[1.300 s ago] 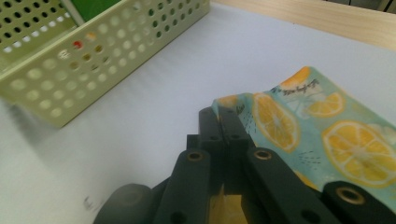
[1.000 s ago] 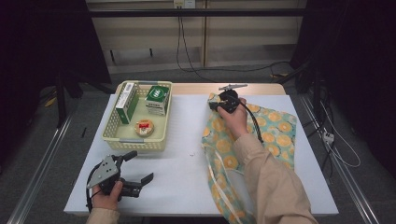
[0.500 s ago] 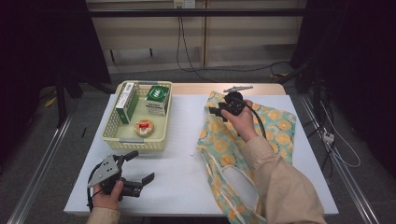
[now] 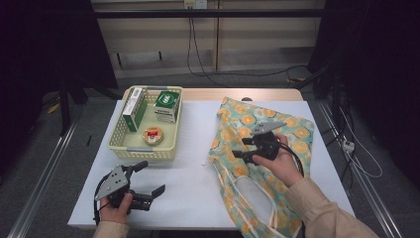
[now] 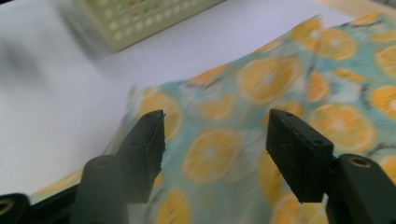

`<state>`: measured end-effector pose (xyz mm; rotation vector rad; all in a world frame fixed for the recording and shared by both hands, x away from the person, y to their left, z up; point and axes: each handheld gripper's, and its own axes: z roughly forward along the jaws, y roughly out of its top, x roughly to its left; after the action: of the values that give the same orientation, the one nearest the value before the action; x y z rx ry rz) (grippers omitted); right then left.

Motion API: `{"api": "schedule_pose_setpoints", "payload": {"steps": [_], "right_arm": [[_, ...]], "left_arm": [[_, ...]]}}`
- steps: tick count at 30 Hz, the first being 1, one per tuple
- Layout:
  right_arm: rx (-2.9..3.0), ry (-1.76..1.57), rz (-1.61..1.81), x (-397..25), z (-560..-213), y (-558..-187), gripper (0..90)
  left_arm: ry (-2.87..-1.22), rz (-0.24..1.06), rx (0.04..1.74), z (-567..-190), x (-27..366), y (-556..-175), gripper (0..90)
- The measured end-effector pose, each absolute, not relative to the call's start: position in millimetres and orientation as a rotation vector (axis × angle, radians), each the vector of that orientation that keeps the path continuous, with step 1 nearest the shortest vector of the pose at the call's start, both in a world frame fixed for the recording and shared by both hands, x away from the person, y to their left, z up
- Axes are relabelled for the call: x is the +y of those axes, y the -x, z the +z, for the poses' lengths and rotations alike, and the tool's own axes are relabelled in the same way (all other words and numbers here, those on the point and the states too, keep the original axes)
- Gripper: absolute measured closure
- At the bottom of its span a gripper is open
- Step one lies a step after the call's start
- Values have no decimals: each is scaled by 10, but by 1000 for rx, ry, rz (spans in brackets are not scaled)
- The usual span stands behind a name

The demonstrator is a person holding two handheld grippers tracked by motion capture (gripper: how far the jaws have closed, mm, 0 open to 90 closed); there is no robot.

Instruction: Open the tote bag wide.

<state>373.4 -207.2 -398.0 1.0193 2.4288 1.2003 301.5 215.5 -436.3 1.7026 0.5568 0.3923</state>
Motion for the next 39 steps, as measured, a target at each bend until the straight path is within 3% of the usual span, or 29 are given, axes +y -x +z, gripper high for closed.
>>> {"api": "schedule_pose_setpoints", "payload": {"steps": [2, 6, 9, 12, 13, 16, 21, 22, 23, 27, 31, 39], "right_arm": [[2483, -966, 1217, -2031, -4043, -3551, 509], [2530, -939, 1196, -1979, -4140, -3458, 562], [2542, -958, 1149, -1983, -4282, -3474, 551], [2563, -992, 1105, -2013, -4431, -3487, 491], [2573, -984, 1071, -2025, -4511, -3479, 429], [2581, -922, 1059, -2025, -4550, -3438, 390], [2563, -916, 1069, -2031, -4569, -3419, 413], [2556, -933, 1073, -2030, -4564, -3422, 529], [2556, -933, 1073, -2030, -4564, -3422, 529], [2529, -912, 1098, -2027, -4582, -3457, 818], [2533, -922, 1087, -2014, -4575, -3490, 900], [2526, -990, 1155, -2018, -4549, -3508, 900]], "left_arm": [[-1705, 391, 550, -4360, 2153, -3008, 23], [-1704, 398, 550, -4356, 2166, -3004, 23], [-1702, 392, 556, -4359, 2165, -2993, 23], [-1705, 391, 557, -4361, 2169, -2990, 23], [-1706, 392, 555, -4362, 2170, -2992, 23], [-1716, 399, 553, -4369, 2178, -2998, 23], [-1717, 395, 560, -4370, 2167, -2996, 23], [-1710, 392, 563, -4371, 2158, -2994, 23], [-1714, 387, 562, -4370, 2154, -2992, 23], [-1724, 393, 558, -4370, 2149, -2989, 24], [-1725, 387, 564, -4382, 2147, -2993, 24], [-1725, 396, 559, -4367, 2153, -2981, 24]]}}
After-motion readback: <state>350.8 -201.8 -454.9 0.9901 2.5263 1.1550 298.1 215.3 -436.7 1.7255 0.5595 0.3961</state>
